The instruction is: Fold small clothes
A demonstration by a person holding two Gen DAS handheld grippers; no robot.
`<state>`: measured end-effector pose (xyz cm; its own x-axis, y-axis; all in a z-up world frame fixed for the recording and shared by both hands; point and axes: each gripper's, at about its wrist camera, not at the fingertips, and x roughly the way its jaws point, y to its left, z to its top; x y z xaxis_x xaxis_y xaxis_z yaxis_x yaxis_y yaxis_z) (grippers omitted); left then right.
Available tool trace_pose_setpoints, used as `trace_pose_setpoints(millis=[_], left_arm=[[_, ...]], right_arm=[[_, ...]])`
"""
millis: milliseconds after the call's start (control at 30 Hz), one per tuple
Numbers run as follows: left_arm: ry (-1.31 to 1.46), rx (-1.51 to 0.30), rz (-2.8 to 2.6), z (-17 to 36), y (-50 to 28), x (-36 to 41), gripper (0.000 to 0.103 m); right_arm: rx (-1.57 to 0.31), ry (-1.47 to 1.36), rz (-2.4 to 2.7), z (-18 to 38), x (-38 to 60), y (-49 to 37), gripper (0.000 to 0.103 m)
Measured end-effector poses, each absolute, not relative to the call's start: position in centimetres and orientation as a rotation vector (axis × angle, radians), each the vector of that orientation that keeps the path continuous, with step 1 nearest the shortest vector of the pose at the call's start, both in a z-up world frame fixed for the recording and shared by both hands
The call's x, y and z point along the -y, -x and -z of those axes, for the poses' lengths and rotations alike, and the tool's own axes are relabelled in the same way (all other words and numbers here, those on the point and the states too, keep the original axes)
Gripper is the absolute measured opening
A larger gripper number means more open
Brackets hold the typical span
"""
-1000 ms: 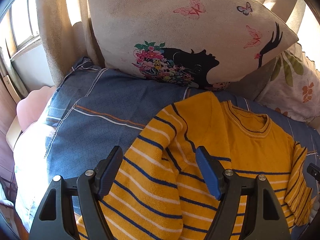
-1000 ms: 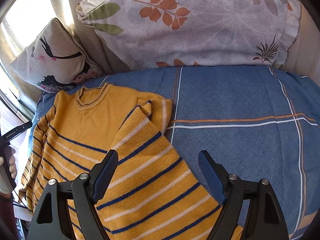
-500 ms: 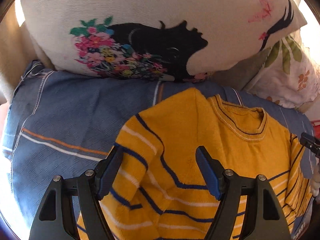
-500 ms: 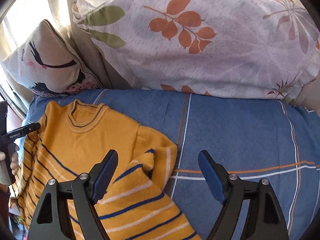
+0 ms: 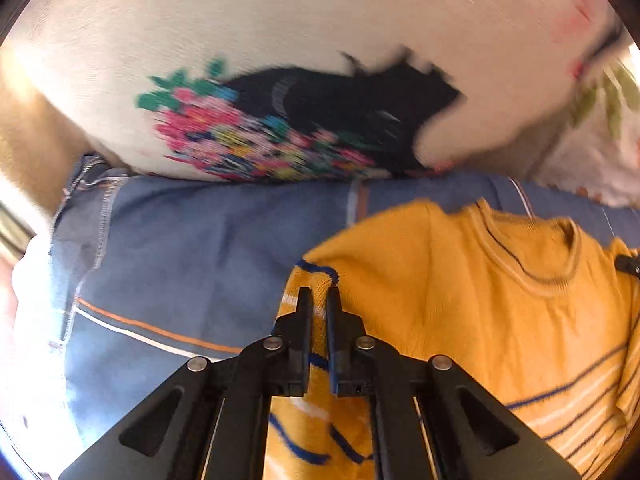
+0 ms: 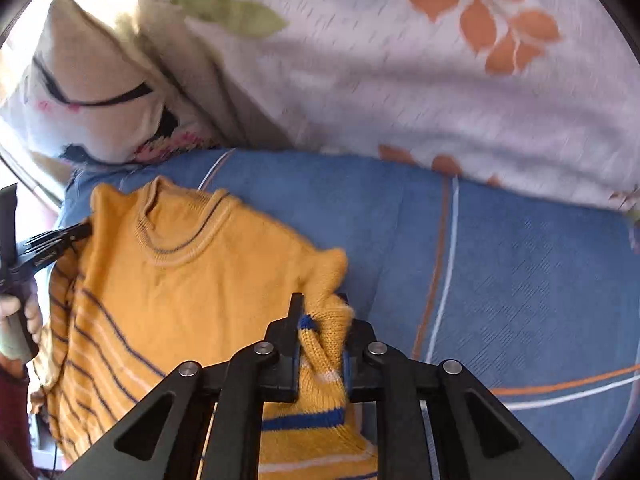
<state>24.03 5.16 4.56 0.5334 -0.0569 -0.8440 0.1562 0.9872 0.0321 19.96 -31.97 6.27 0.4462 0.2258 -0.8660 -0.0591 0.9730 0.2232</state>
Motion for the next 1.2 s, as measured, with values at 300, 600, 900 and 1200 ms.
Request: trace_pose_setpoints(millis=[300, 600, 900, 1200], left_arm=[[-0.118, -1.004, -0.015, -3.6, -24.0, -6.0, 0.019], [-0.004, -0.840, -0.001, -9.3, -12.3, -11.2, 0.052], [0.088, -0.812, 0.107, -8.8, 0.3, -9.2, 0.066], [0.091, -0.797, 0.039, -7.0, 6.6, -4.9, 0.071]], right_arm=[[-1.081, -0.081, 0.028, -6.0, 32.6, -22.6, 0.012], [-0.929, -0.280, -0.051, -11.2, 38.3, -6.9, 0.054], [-0.863, -0.350, 0.198, -9.0, 44.8, 9.2, 0.065], [-0.899, -0.437, 0.263, -4.8, 45.3, 13.7, 0.070]])
